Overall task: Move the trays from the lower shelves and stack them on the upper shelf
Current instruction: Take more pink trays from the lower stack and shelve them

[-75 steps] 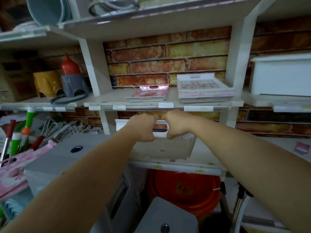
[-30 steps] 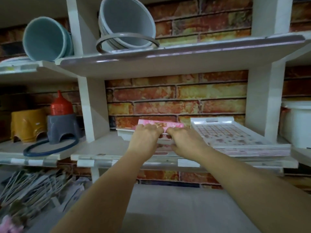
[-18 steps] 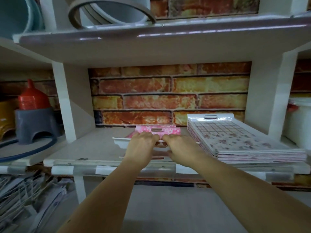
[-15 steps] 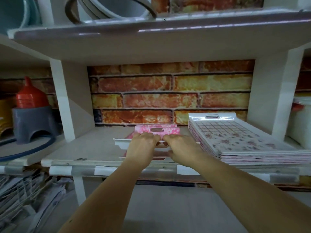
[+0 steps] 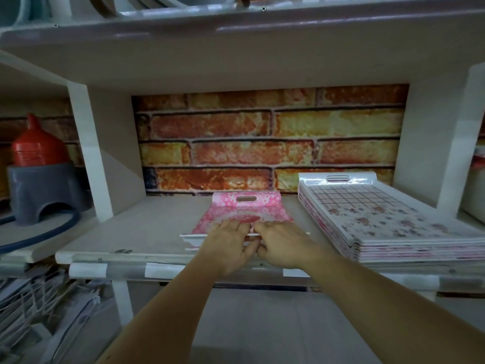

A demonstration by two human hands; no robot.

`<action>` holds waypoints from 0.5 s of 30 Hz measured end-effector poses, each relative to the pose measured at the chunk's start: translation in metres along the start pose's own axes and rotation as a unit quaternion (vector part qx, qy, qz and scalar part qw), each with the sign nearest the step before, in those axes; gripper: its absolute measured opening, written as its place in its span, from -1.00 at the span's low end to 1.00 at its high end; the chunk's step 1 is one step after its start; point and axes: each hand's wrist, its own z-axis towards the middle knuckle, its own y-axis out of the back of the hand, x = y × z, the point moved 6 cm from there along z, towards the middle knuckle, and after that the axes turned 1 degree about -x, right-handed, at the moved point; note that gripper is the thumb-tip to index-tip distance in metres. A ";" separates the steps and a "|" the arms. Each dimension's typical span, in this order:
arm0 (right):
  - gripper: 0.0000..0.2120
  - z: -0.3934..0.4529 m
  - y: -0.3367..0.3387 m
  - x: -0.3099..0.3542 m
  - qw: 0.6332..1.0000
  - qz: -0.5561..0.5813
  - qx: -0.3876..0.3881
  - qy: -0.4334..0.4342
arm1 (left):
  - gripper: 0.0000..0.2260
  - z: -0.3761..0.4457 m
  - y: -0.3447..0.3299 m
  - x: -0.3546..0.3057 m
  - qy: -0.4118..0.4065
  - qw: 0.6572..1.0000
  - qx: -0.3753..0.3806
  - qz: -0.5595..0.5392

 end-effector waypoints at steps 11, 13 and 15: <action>-0.57 -0.005 -0.040 -0.006 0.997 0.009 0.073 -0.026 | -0.60 0.000 -0.042 0.002 0.018 0.997 0.069 0.010; -0.56 -0.004 -0.042 -0.007 0.997 0.008 0.068 -0.027 | -0.60 0.000 -0.042 0.001 0.015 0.997 0.069 0.013; -0.55 -0.004 -0.043 -0.006 0.997 0.002 0.066 -0.031 | -0.60 0.000 -0.043 0.002 0.014 0.997 0.070 0.016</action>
